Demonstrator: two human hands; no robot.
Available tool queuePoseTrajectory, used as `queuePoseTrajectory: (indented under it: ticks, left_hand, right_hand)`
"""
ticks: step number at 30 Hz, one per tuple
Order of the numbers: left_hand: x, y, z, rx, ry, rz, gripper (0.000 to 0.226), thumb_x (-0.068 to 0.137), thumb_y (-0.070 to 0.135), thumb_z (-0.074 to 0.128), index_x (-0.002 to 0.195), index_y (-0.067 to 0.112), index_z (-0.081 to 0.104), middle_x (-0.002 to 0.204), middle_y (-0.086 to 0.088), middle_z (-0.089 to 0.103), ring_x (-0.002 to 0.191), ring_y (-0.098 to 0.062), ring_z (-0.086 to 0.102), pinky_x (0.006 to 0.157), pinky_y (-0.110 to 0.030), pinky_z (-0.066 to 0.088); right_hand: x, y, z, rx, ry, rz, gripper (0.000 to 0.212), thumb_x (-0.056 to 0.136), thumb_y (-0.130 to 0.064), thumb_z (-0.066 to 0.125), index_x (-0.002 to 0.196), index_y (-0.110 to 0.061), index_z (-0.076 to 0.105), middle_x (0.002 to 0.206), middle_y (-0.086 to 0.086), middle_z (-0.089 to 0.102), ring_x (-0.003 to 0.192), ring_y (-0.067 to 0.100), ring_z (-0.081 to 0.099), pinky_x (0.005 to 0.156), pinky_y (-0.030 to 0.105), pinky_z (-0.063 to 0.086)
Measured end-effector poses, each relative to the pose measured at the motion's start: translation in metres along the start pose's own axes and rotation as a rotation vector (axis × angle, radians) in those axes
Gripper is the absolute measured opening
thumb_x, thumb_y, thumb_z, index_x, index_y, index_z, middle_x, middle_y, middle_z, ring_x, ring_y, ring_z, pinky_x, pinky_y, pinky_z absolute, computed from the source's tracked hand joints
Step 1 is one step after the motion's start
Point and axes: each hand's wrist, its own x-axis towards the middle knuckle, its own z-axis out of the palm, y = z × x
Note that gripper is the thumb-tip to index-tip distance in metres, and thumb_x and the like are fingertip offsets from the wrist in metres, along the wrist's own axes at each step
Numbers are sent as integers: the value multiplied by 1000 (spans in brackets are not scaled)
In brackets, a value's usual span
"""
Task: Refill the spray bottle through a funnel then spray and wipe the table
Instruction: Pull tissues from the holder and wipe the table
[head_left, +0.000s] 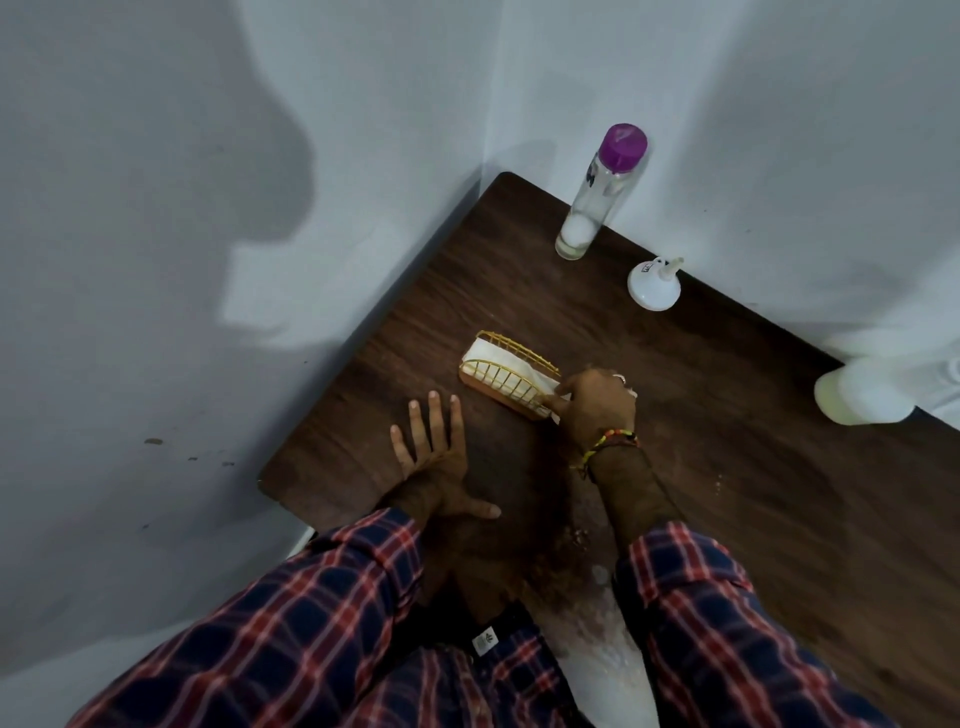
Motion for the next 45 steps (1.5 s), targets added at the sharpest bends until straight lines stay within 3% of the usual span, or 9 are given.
queuePoseTrajectory:
  ticks: [11, 15, 21, 27, 33, 35, 38, 41, 45]
  left_hand:
    - [-2, 2, -2, 8, 10, 0, 161, 52, 78, 75, 143, 12, -40, 146, -19, -48, 135, -44, -41, 108, -66, -17]
    - [-3, 2, -4, 7, 1, 4, 160, 54, 78, 76, 143, 11, -40, 146, -20, -48, 135, -45, -41, 108, -66, -18]
    - [-4, 2, -3, 12, 13, -6, 161, 52, 79, 75, 142, 11, -41, 146, -20, -49, 134, -45, -42, 107, -67, -18]
    - [-4, 2, -1, 0, 17, -4, 162, 51, 78, 75, 143, 11, -40, 146, -19, -48, 134, -44, -43, 107, -67, -18]
    - [-5, 0, 0, -9, 28, 5, 162, 51, 77, 77, 143, 13, -40, 146, -18, -49, 133, -42, -44, 107, -66, -20]
    - [-5, 0, 1, -12, 30, 3, 162, 50, 77, 77, 143, 12, -39, 147, -18, -48, 134, -42, -44, 107, -66, -20]
    - [-4, -1, 1, -16, 39, 6, 162, 50, 78, 76, 144, 12, -38, 148, -18, -47, 135, -42, -43, 107, -66, -20]
    - [-4, -3, 1, -25, 32, 23, 162, 51, 77, 77, 143, 12, -39, 147, -18, -48, 134, -43, -44, 106, -66, -22]
    - [-2, -4, 1, -33, 25, 36, 162, 52, 75, 78, 142, 12, -40, 146, -18, -49, 133, -43, -44, 105, -66, -22]
  right_hand:
    - [-8, 7, 5, 75, 82, -19, 22, 88, -39, 59, 99, -29, 75, 102, 3, 68, 100, 29, 59, 86, 40, 51]
    - [-14, 0, 1, 129, 167, -31, 22, 91, -36, 58, 98, -20, 71, 104, 6, 63, 100, 29, 59, 85, 43, 51]
    - [-21, -26, -17, 188, 257, -208, 16, 99, -26, 48, 103, -14, 58, 109, 8, 61, 102, 28, 55, 81, 39, 44]
    - [-21, -45, -29, 259, 163, -288, 14, 101, -27, 45, 103, -15, 52, 103, 8, 64, 95, 25, 59, 74, 31, 37]
    - [-8, -87, -32, 116, 102, -250, 20, 99, -26, 49, 109, -9, 55, 106, 17, 67, 102, 37, 62, 84, 41, 47]
    - [-4, -96, -32, 296, 158, -96, 14, 94, -21, 55, 102, -11, 63, 104, 16, 70, 101, 36, 63, 84, 37, 49]
    - [4, -91, -25, 835, 261, 183, 6, 85, -12, 68, 86, -15, 72, 94, 7, 74, 88, 23, 69, 78, 28, 55]
    - [6, -76, -22, 1331, 131, 394, 15, 88, -7, 68, 80, -20, 67, 86, 6, 69, 71, 20, 67, 58, 34, 61]
    - [2, -55, -19, 1259, 114, 380, 17, 92, -8, 64, 81, -21, 69, 95, 11, 71, 75, 20, 65, 53, 28, 56]
